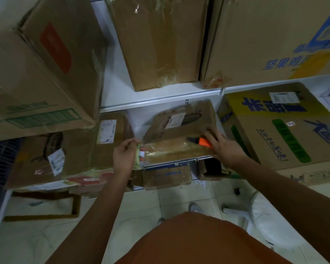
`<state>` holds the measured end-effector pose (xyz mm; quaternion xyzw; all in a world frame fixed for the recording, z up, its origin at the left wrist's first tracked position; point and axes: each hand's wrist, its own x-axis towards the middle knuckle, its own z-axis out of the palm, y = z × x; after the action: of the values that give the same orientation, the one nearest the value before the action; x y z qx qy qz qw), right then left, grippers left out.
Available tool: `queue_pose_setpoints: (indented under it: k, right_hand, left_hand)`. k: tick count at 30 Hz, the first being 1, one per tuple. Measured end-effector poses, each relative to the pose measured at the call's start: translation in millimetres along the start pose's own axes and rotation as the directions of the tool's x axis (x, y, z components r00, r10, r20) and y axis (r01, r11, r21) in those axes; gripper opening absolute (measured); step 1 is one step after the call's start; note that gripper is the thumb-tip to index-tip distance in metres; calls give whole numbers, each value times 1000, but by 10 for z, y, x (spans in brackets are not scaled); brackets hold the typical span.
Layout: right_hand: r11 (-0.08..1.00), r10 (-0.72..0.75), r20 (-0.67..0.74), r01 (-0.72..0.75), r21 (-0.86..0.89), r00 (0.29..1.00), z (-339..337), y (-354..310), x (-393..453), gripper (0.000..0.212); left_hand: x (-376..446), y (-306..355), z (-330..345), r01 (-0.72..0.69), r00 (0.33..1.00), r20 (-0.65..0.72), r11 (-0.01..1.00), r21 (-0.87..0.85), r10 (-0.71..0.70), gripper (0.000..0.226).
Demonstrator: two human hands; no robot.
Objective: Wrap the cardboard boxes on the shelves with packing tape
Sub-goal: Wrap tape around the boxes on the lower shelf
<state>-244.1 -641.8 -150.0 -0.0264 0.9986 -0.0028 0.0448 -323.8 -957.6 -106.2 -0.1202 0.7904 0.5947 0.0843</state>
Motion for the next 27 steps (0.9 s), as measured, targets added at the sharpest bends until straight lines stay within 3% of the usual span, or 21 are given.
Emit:
queue_pose_setpoints:
  k: [2, 5, 9, 12, 16, 22, 25, 27]
  right_hand:
    - [997, 53, 109, -59, 50, 993, 132, 104, -77, 80]
    - [943, 180, 222, -232, 240, 958, 483, 193, -78, 81]
    - [680, 376, 367, -522, 515, 851, 928, 225, -17, 71]
    - [558, 500, 445, -669, 490, 743, 1066, 253, 89, 69]
    - [363, 538, 538, -755, 547, 648, 1057, 233, 286, 57]
    - [244, 561, 505, -714, 656, 656, 1198, -14, 476, 41]
    - [132, 469, 563, -684, 718, 681, 1146, 23, 300, 28]
    - [212, 372, 584, -679, 703, 721, 1097, 90, 143, 23]
  left_hand:
    - [-10, -74, 59, 29, 999, 20, 999, 20, -29, 21]
    - [-43, -137, 172, 59, 996, 66, 996, 69, -64, 22]
    - [2, -217, 239, 110, 988, 92, 986, 124, -121, 23]
    - [43, -289, 270, 146, 977, 126, 973, 179, -170, 21]
    - [37, -339, 354, 168, 972, 129, 967, 190, -195, 19]
    - [-42, -352, 527, 133, 965, 190, 964, 232, -179, 19]
    - [-95, -286, 598, 135, 949, 256, 972, 194, -183, 18]
    - [-129, -215, 646, 152, 926, 322, 975, 162, -198, 17]
